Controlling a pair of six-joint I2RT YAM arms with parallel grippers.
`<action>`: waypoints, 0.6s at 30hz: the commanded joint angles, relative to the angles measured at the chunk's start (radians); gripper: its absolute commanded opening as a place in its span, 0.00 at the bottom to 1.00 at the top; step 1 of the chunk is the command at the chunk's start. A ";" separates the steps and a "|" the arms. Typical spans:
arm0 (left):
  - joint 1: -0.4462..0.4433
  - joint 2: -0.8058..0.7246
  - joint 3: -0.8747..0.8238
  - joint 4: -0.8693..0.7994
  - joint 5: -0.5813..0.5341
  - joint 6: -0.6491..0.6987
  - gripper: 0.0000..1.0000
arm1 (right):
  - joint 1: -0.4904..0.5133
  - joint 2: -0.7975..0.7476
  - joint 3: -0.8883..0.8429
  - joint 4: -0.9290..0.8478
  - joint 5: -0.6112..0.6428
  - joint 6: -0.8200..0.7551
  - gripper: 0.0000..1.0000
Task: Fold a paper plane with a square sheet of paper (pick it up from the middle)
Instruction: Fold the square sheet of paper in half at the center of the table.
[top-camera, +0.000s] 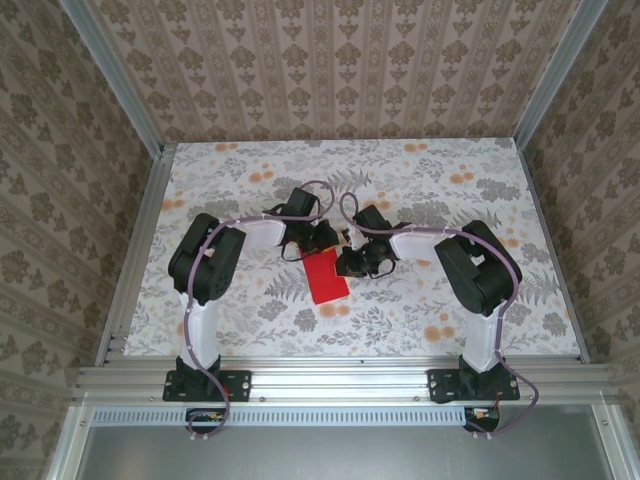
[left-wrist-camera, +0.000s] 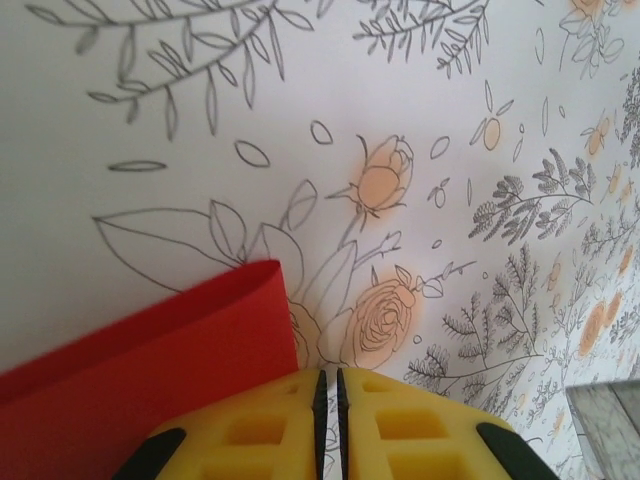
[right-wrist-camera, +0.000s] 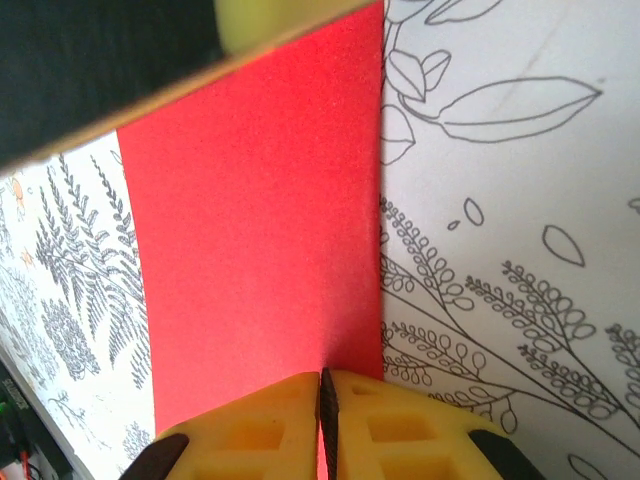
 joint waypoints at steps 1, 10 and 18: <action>0.025 0.046 0.017 -0.031 -0.072 0.040 0.15 | 0.017 0.015 -0.070 -0.179 0.062 -0.053 0.13; 0.041 0.062 -0.031 0.011 -0.061 0.069 0.13 | 0.022 -0.017 -0.070 -0.194 0.030 -0.070 0.14; 0.063 0.066 -0.097 0.068 -0.035 0.085 0.12 | 0.040 -0.067 -0.106 -0.241 0.014 -0.075 0.14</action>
